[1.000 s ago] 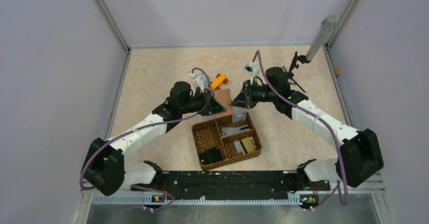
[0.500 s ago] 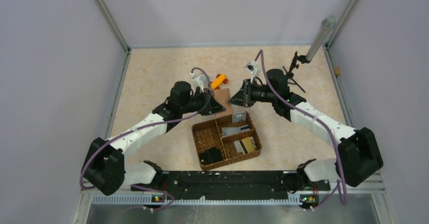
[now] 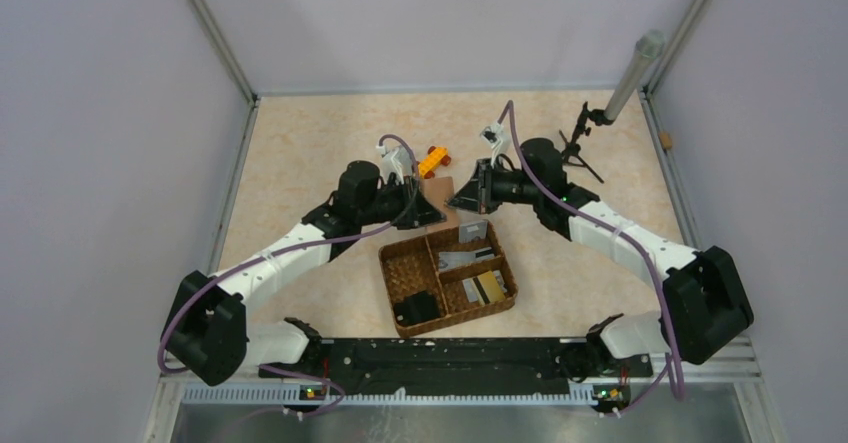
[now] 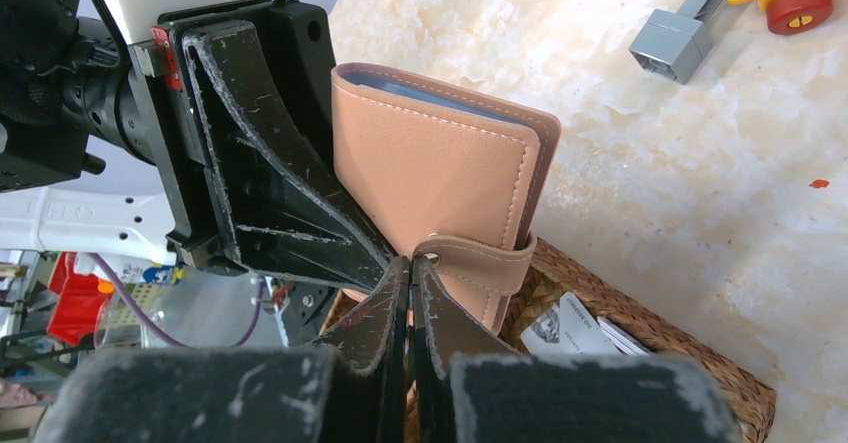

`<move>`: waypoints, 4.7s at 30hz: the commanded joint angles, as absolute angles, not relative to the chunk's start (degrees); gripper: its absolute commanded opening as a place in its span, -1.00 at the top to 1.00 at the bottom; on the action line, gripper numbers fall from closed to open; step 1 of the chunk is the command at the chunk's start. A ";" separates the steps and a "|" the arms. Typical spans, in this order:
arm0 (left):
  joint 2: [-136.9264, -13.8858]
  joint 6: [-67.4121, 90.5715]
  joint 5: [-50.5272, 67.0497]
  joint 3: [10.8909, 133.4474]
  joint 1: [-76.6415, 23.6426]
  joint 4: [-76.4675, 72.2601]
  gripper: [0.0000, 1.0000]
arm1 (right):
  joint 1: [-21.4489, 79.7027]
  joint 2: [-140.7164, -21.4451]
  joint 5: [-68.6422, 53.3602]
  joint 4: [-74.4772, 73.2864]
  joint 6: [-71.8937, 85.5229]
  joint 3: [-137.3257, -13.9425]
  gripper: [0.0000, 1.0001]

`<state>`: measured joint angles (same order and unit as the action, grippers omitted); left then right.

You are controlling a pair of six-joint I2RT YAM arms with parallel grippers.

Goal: Put the credit cards into the card holder
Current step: Close the card holder.

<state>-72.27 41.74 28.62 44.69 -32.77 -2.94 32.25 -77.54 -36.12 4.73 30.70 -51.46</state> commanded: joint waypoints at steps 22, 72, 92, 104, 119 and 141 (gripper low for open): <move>-72.28 39.98 29.31 46.70 -33.90 -5.45 1.00 | 33.33 -78.53 -34.27 9.43 32.49 -52.37 1.00; -71.83 40.30 20.06 47.15 -33.86 1.29 1.00 | 33.99 -71.79 -23.78 4.08 28.18 -49.20 0.28; -72.44 39.60 20.68 47.48 -33.87 2.99 1.00 | 37.97 -79.15 -16.70 0.18 27.21 -53.35 0.42; -72.32 39.52 20.57 47.37 -33.86 3.51 1.00 | 37.95 -78.95 -16.09 0.18 27.03 -53.41 0.59; -72.16 39.37 20.39 47.41 -33.87 4.22 1.00 | 37.97 -78.84 -15.29 -1.76 26.81 -53.53 0.79; -69.64 39.33 19.05 45.10 -33.91 7.04 1.00 | 38.11 -81.35 -30.45 14.32 32.67 -48.79 1.00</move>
